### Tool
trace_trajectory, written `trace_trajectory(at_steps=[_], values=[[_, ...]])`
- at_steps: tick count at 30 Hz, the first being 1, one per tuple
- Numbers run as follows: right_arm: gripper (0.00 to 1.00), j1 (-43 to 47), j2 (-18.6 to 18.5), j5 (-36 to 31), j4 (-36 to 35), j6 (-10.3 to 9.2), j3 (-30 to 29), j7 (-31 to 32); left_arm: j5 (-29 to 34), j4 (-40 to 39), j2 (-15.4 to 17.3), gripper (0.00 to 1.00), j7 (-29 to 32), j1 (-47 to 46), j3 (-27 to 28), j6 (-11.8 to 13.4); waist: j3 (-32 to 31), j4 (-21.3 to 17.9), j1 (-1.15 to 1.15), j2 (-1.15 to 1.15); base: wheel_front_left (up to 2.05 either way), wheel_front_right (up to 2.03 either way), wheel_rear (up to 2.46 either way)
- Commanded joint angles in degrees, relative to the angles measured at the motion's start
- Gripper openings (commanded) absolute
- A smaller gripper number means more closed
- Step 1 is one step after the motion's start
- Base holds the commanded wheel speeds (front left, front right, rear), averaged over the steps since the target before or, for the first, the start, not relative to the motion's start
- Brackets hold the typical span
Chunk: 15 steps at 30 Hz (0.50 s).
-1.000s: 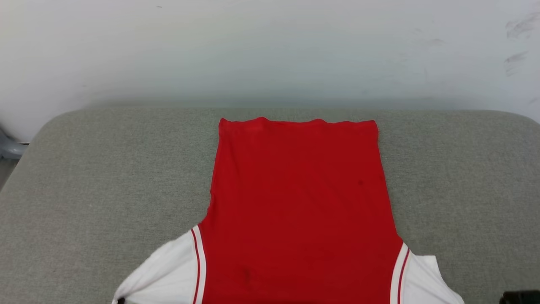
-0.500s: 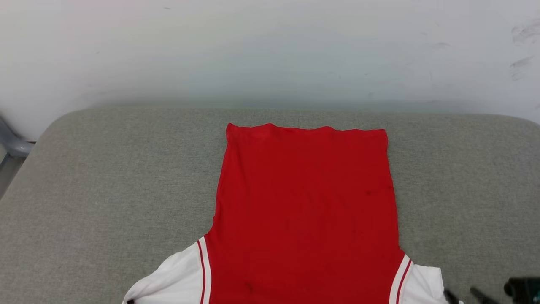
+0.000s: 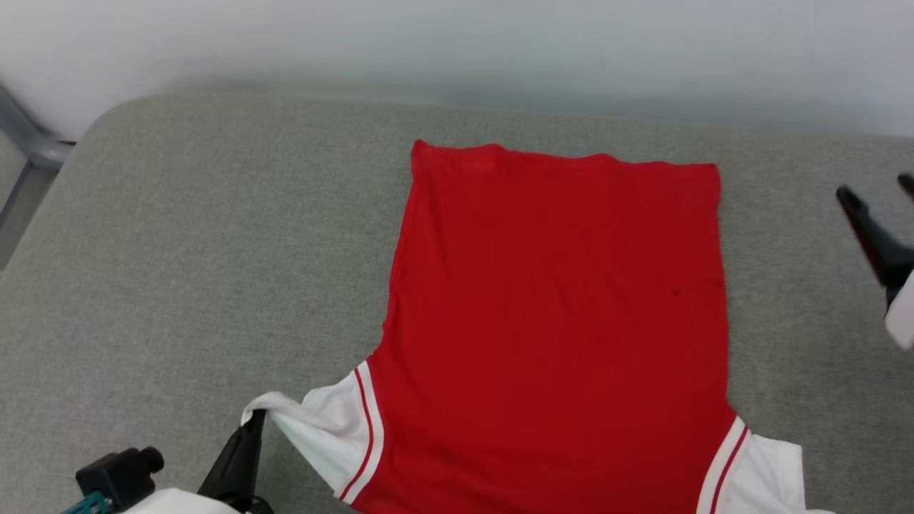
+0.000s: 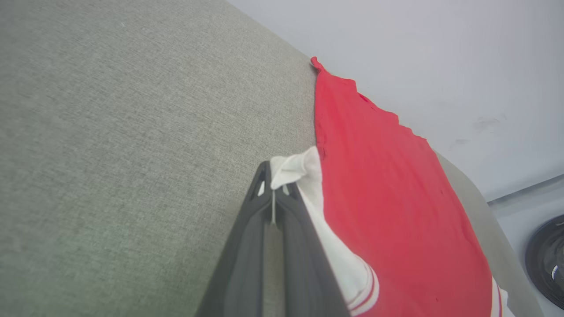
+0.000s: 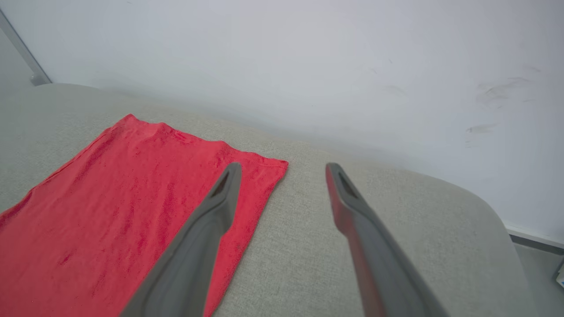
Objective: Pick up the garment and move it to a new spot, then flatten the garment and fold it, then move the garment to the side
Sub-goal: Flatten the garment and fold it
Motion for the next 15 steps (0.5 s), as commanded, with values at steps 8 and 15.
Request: trace_trajectory(at_steps=[8, 15], values=[[1.0, -21.87, -3.61, -1.43, 7.88, -0.06, 3.19, 19.1, 3.56, -0.23, -3.39, 0.0, -0.31, -8.58, -2.14, -2.51, 12.96, 7.99, -0.01, 0.0, 0.0, 0.0, 0.0], [1.0, -33.64, -5.25, -2.09, 14.65, -0.07, 6.13, 38.24, 6.03, 0.72, -6.42, 0.0, -0.38, -12.99, -2.82, -4.69, 19.75, 11.47, -0.01, 0.0, 0.0, 0.0, 0.0]])
